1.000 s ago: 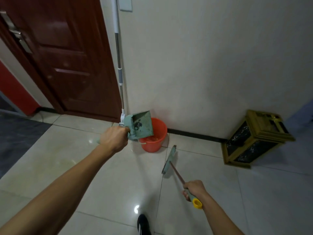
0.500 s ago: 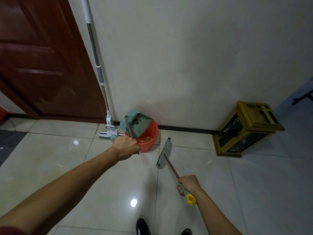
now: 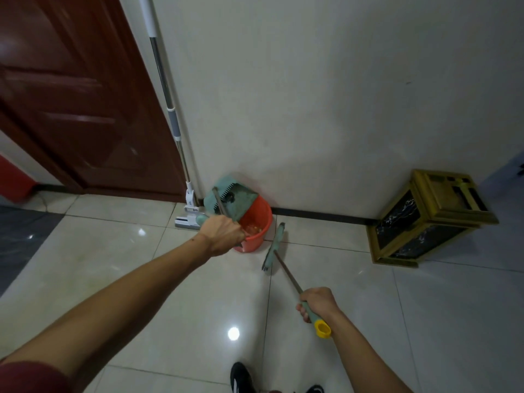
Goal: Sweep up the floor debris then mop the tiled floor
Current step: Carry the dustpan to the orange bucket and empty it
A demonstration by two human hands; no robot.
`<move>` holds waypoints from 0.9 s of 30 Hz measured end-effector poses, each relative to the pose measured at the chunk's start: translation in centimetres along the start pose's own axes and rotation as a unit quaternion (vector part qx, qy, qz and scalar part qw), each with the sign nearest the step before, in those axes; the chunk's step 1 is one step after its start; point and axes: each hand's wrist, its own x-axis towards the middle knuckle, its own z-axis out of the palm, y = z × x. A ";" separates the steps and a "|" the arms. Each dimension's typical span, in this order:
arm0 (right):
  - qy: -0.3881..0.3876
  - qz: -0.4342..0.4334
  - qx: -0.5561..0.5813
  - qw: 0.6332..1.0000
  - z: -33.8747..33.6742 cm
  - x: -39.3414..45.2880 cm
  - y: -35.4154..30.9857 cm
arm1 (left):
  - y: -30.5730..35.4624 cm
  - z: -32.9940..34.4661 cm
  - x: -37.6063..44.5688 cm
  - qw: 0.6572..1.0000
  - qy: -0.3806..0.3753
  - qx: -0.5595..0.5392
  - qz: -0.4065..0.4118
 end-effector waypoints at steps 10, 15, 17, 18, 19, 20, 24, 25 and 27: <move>-0.017 0.004 -0.018 1.000 -2.9 0.5 0.7 | 5.5 -1.7 0.7 0.999 -0.004 -0.031 0.017; -0.023 0.007 -0.017 1.000 -5.0 0.6 0.7 | 7.0 -3.4 1.0 0.999 -0.019 -0.026 -0.016; -0.027 0.007 -0.016 0.999 -5.8 0.5 0.6 | 7.1 -4.2 1.1 0.999 -0.027 -0.026 -0.032; -0.029 0.007 -0.016 0.999 -6.2 0.4 0.6 | 7.1 -4.7 1.1 0.999 -0.026 -0.027 -0.039; -0.030 0.008 -0.015 0.999 -6.6 0.4 0.5 | 7.0 -5.3 1.1 0.998 -0.020 -0.028 -0.047; -0.030 0.008 -0.014 0.999 -7.1 0.3 0.5 | 7.0 -5.9 1.1 0.998 -0.010 -0.031 -0.056; -0.022 -0.003 -0.023 0.999 -9.1 0.3 0.0 | 7.1 -8.8 1.4 0.994 0.027 -0.039 -0.094; -0.021 -0.006 -0.023 0.999 -9.6 0.3 -0.2 | 7.3 -9.5 1.7 0.994 0.034 -0.041 -0.099; -0.019 -0.013 -0.019 1.000 -10.5 0.3 -0.6 | 7.7 -10.8 2.3 0.992 0.048 -0.051 -0.109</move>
